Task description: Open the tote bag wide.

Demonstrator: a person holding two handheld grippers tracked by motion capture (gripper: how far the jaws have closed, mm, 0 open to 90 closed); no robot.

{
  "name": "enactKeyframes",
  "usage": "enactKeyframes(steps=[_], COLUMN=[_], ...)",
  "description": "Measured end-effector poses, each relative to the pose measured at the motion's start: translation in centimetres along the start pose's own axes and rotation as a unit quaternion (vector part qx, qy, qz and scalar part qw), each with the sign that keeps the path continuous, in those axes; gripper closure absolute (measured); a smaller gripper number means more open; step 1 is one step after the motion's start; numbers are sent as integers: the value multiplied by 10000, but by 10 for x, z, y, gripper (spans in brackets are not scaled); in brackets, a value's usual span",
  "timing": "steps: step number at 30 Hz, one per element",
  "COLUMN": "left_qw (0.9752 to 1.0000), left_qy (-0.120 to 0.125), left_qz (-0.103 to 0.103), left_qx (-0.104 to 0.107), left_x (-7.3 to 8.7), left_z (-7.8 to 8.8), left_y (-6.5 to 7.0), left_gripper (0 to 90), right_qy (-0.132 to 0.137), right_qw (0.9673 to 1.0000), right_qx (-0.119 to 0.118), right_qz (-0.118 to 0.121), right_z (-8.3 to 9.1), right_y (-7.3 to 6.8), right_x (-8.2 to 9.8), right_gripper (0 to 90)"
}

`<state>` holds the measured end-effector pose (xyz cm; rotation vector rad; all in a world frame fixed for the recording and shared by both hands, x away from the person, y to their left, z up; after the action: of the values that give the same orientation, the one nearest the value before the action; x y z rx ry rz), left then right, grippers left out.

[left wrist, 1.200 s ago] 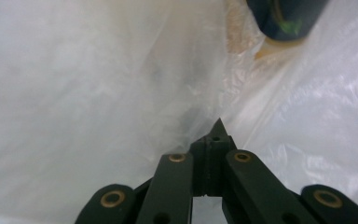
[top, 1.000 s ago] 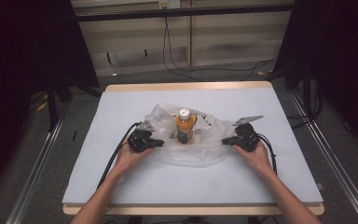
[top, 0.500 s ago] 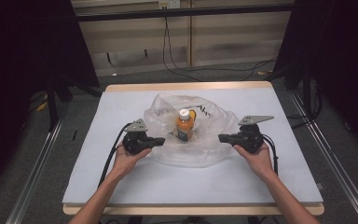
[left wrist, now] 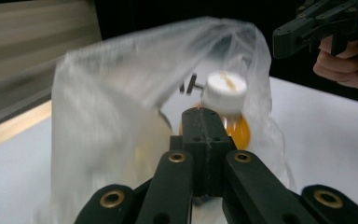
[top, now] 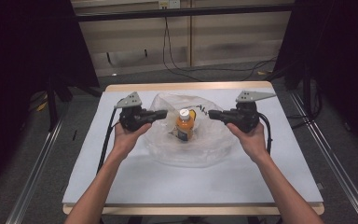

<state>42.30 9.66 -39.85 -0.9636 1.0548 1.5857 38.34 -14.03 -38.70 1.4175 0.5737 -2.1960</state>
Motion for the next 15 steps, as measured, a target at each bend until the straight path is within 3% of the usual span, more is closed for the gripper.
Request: enactKeyframes(steps=[3,6,7,8,9,10,13,15], left_qw=[9999,9994,9990,9974,9952,9952,9908,9869], left_qy=[-47,-313,-384,-563,-785,-785,-1146,-1433], left_qz=[-91,-155,-147,-114,130,130,359,459], left_qx=[66,-19,-165,-440,-561,-561,-627,-578], left_x=[-19,-27,-26,-21,-7,-7,18,35], left_z=[-10,-24,-28,-32,-40,-40,-50,-57], left_y=[-7,-21,-29,-39,-56,-56,-69,-72], left_gripper=[900,900,900,900,900,900,900,900], right_qy=[-39,-96,-144,-222,-303,-412,-611,-926], right_qw=[9999,9998,9997,9994,9990,9985,9969,9936], right_qx=[64,139,185,248,318,360,454,578], right_qz=[98,109,46,12,-14,-77,-180,-297], right_z=[-10,-18,-27,-33,-39,-45,-56,-70], right_y=[2,7,14,19,25,30,41,56], right_x=[-15,-20,-19,-16,-12,-5,9,33], right_gripper=[900,900,900,900,900,900,900,900])
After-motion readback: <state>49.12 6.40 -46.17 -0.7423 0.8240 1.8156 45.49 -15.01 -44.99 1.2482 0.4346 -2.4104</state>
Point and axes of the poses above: each handheld gripper's, and its own axes: z roughly backward along the jaws, x roughly out of its underside, y roughly to its right, the point moved 7 cm from there along -z, roughly forward along the jaws, and after that the axes turned 15 degrees about x, right-handed, at the moved point
